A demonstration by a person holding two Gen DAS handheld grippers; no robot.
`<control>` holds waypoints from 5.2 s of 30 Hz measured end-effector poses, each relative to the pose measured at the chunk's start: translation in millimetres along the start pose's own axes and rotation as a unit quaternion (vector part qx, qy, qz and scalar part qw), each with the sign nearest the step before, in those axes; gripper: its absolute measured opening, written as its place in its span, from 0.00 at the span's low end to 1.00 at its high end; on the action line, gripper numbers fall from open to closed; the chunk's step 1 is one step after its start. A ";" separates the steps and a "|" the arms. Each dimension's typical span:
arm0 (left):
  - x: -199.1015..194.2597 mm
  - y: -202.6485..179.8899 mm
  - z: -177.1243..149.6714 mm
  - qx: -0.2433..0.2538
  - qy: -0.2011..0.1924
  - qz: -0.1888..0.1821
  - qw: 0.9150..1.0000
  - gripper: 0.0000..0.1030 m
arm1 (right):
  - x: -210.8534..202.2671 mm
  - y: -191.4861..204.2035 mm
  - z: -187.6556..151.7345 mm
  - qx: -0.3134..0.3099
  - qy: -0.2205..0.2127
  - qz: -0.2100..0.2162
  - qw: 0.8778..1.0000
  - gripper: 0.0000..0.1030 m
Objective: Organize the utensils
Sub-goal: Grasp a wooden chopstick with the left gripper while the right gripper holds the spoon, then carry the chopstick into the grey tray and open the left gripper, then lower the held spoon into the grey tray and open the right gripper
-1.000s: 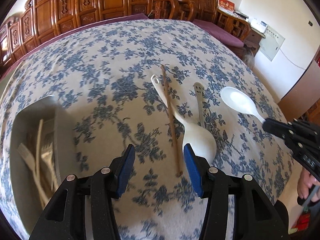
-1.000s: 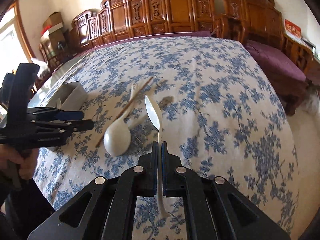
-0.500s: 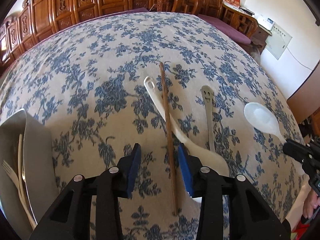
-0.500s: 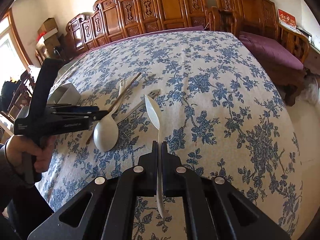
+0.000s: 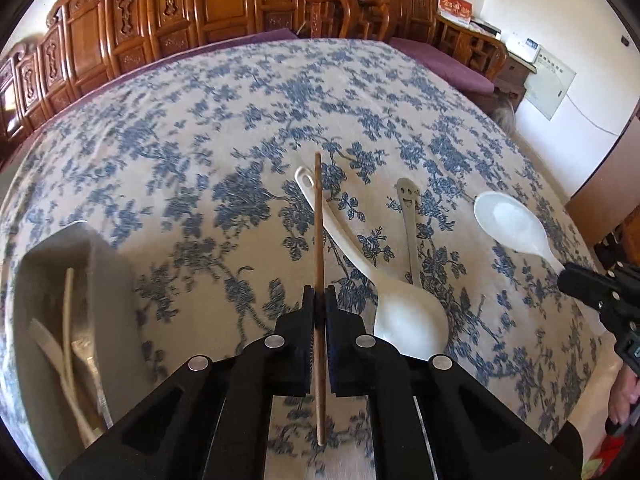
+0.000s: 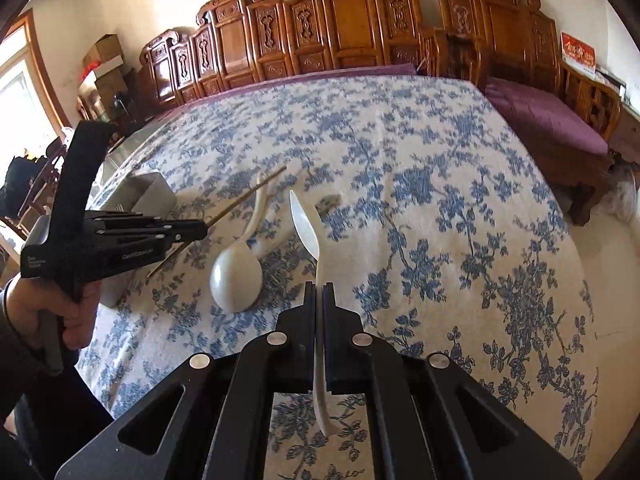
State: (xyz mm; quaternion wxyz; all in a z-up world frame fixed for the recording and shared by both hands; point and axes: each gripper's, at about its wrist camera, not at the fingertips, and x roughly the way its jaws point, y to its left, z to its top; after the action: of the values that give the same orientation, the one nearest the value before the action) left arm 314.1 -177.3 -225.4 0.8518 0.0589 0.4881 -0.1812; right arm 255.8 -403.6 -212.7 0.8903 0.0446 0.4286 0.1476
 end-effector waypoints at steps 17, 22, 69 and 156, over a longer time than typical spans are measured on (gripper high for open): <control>-82.8 18.1 -13.6 -0.006 -0.053 0.021 0.998 0.04 | -39.4 51.3 11.8 -0.035 -0.037 0.006 0.999 0.04; -105.9 23.9 -21.4 -0.007 -0.069 0.026 0.997 0.04 | -47.3 65.8 12.0 -0.046 -0.044 0.008 0.998 0.04; -106.8 145.5 -76.2 -0.089 -0.071 0.111 0.987 0.04 | -25.6 121.7 -6.3 -0.091 -0.014 0.024 0.995 0.04; -170.1 216.4 -125.0 -0.133 -0.081 0.120 0.980 0.83 | 87.8 251.2 62.8 -0.123 0.019 0.062 0.990 0.07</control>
State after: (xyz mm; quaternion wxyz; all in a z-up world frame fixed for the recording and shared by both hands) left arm 214.2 100.8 -161.5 0.9043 -0.0118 0.4264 -0.0152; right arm 299.9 -134.9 -187.3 0.8700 -0.0415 0.4202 0.2546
